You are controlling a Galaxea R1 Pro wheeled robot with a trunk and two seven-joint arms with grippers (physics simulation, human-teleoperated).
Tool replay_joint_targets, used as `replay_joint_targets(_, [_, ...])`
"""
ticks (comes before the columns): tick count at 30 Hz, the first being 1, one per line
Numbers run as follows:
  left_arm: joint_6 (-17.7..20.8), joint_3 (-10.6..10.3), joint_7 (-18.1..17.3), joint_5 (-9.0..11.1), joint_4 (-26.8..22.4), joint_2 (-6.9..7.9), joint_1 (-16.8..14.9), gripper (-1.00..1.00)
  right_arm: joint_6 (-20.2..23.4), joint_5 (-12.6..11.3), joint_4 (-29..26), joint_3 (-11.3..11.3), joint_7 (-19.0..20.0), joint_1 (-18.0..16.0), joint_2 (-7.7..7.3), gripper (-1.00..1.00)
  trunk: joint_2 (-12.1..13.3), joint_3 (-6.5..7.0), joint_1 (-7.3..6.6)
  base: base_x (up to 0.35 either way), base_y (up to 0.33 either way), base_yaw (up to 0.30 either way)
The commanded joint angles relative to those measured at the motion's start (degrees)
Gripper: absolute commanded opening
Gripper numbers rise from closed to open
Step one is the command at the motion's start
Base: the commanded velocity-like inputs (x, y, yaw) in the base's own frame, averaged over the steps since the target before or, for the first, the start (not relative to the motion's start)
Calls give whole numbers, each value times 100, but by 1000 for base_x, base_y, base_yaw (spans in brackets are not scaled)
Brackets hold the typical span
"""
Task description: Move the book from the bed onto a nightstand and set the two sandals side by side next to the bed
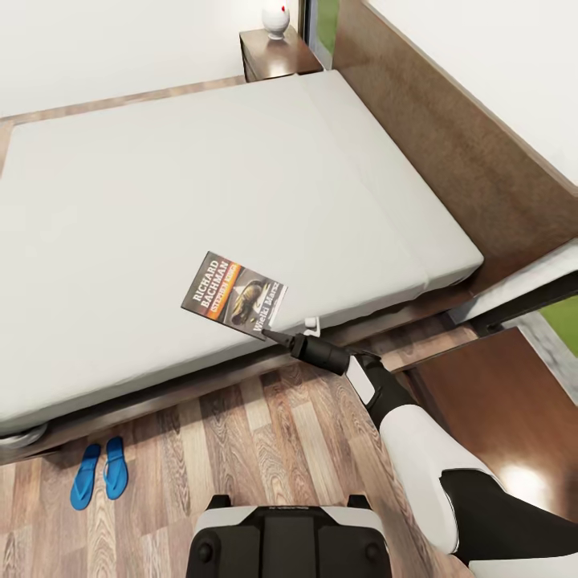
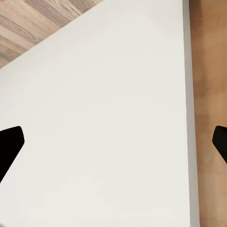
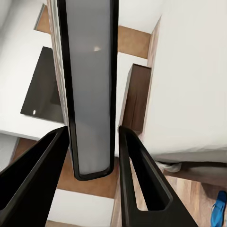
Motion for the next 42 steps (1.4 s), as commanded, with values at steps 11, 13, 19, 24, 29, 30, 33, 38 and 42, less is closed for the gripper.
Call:
replay_joint_targets(11, [-29, -51, 9, 53, 3, 0, 1, 100, 51, 8, 2, -46, 34, -2, 5, -100, 437, 194, -240, 0, 0, 0])
replay_joint_targets(13, [-29, -51, 9, 52, 4, 0, 1, 100, 42, 8, 2, -50, 35, -2, 5, -100, 517, 230, -284, 0, 0, 0])
replay_joint_targets(19, [-30, -52, 9, 51, 4, 0, 1, 100, 11, 9, 2, -49, 38, -2, 5, -100, 758, 338, -415, 0, 0, 0])
replay_joint_targets(24, [-30, -55, 9, 54, 4, 0, 1, 100, 2, 9, 2, -47, 38, -2, 5, -100, 959, 428, -525, 0, 0, 0])
replay_joint_targets(29, [-30, -53, 7, 52, 4, 0, 1, 100, -6, 9, 6, -46, 39, 0, 5, -100, 1159, 518, -635, 0, 0, 0])
replay_joint_targets(30, [-30, -52, 8, 51, 4, 0, 1, 100, -7, 9, 7, -46, 39, 1, 5, -100, 1199, 536, -657, 0, 0, 0])
replay_joint_targets(33, [-30, -51, 7, 51, 4, 0, 1, 100, -9, 9, 9, -45, 40, 4, 5, -100, 1199, 536, -657, 0, 0, 0])
replay_joint_targets(38, [-30, -51, 3, 51, 4, 2, 1, 100, -10, 9, 10, -50, 45, 7, 5, -100, 1199, 536, -657, 0, 0, 0])
replay_joint_targets(42, [-30, -51, 2, 50, 4, 2, 1, 100, -11, 6, 11, -54, 47, 9, 5, -100, 1199, 536, -657, 0, 0, 0])
